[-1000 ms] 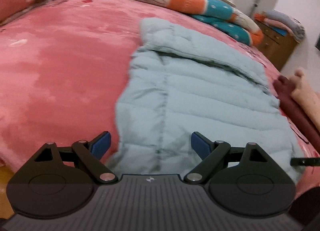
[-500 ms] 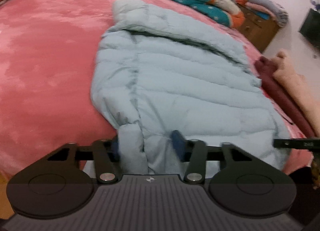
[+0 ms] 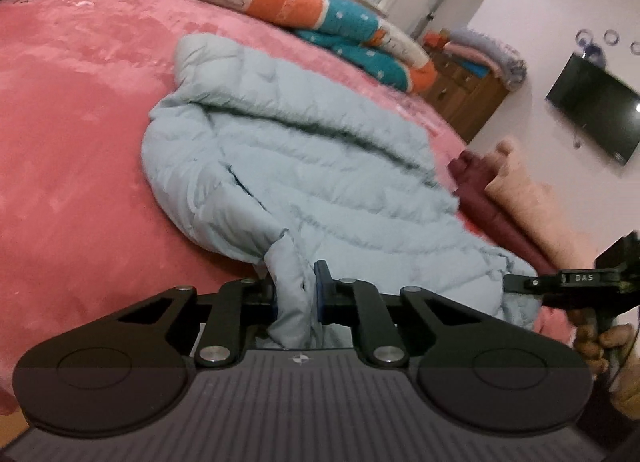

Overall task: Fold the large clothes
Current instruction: 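Grasp the jacket hem with the right gripper while the left gripper grasps it too, then lift the hem with both grippers and fold it over toward the collar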

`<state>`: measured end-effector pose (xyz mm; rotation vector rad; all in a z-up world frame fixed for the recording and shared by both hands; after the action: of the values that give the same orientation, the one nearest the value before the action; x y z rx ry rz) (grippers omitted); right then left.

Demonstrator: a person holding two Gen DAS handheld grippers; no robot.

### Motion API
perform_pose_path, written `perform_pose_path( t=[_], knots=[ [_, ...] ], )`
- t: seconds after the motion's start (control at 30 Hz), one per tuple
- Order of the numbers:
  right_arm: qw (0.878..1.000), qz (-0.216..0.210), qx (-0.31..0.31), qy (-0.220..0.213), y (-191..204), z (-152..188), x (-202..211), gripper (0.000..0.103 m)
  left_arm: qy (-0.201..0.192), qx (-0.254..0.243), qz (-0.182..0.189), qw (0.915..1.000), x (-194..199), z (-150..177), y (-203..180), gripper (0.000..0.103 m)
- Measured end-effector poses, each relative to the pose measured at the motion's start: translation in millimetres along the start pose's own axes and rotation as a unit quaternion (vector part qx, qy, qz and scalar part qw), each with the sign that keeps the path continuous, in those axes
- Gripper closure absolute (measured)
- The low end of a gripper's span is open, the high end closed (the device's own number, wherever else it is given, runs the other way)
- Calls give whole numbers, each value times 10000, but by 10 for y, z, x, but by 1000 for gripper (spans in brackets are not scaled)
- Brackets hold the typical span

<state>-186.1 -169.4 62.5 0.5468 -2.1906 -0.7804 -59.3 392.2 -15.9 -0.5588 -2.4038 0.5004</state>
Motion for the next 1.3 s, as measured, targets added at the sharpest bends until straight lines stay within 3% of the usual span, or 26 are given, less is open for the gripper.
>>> perform_pose_path(
  t=[0.13,0.33,0.73,0.93,1.3],
  knots=[
    [9958,-492,-708,-317,-99,-120,50,98,-182,173,146,9996,14,-79,-11,92],
    [9841,-883,-1440,-557,-235,-254,39,98,-520,637,465,9955,57,-249,28,92],
    [9607,-1166,-2357,-885,-425,-421,-89,98,-1029,1298,786,9830,-59,-570,106,91],
    [9465,-1482,-2602,-1202,-399,-660,-160,98,-1302,1524,937,9752,-182,-794,146,91],
    [9401,-1634,-2392,-1795,-300,-1341,-517,98,-1870,1502,932,9663,-541,-1317,181,91]
  ],
)
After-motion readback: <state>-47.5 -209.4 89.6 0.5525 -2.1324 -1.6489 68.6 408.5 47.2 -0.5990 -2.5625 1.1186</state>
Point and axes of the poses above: each gripper's, at about its wrist camera, not at the fingertips, and x roughly against the way its jaws point, y to its left, z to its underside, the point moved 4 cm from there along -x, roughly the way its jaws point, and after that the axes turned 7 degrees about -y, right-handed, at the moved point
